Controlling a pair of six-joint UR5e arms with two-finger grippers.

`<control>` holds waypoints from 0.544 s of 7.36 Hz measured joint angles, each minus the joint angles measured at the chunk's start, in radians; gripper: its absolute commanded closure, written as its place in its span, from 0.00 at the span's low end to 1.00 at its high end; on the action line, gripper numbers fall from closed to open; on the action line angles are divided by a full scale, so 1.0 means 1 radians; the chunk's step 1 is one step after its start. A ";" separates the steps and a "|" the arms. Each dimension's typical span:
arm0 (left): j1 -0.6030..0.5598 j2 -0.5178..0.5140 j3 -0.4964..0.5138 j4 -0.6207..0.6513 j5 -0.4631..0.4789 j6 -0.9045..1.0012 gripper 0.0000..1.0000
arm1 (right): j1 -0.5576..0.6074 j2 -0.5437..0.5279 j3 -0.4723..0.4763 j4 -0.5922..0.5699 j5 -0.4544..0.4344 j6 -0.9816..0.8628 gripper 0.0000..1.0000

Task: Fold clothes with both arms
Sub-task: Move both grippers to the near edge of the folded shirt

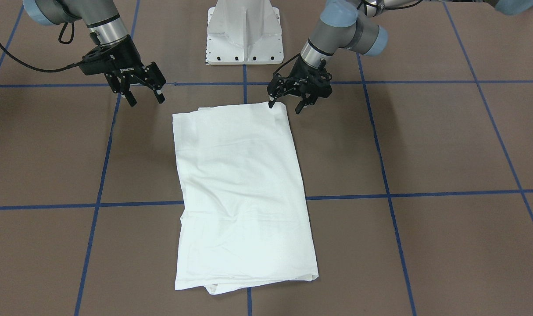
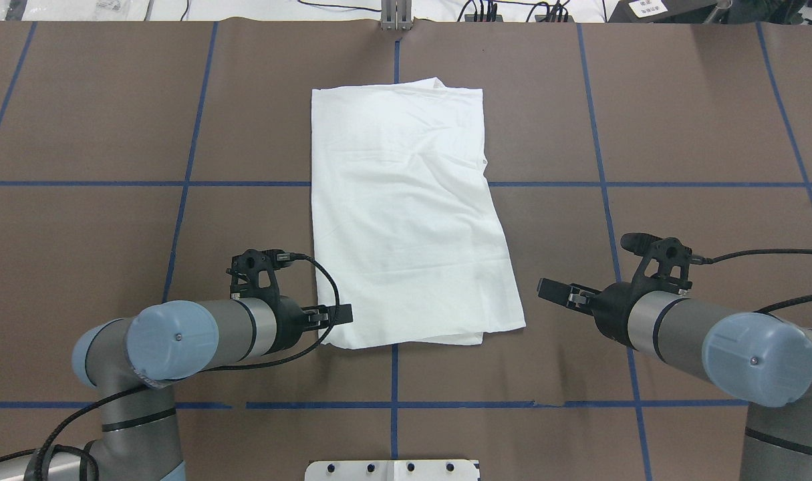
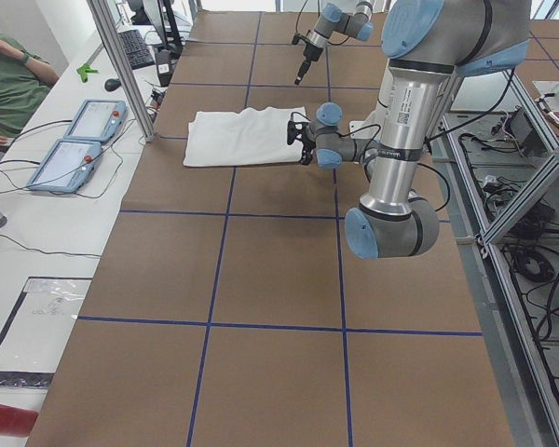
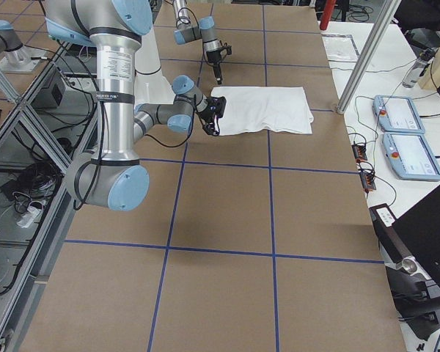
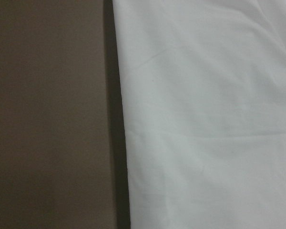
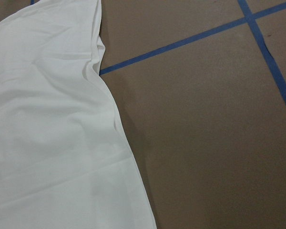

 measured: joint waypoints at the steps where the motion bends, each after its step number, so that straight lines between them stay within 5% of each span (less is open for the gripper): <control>1: 0.002 -0.011 0.018 0.004 0.001 -0.002 0.00 | 0.000 0.000 0.000 0.000 0.000 0.000 0.00; 4: 0.024 -0.016 0.033 0.008 0.002 -0.002 0.07 | -0.002 0.000 -0.002 0.000 0.000 0.001 0.00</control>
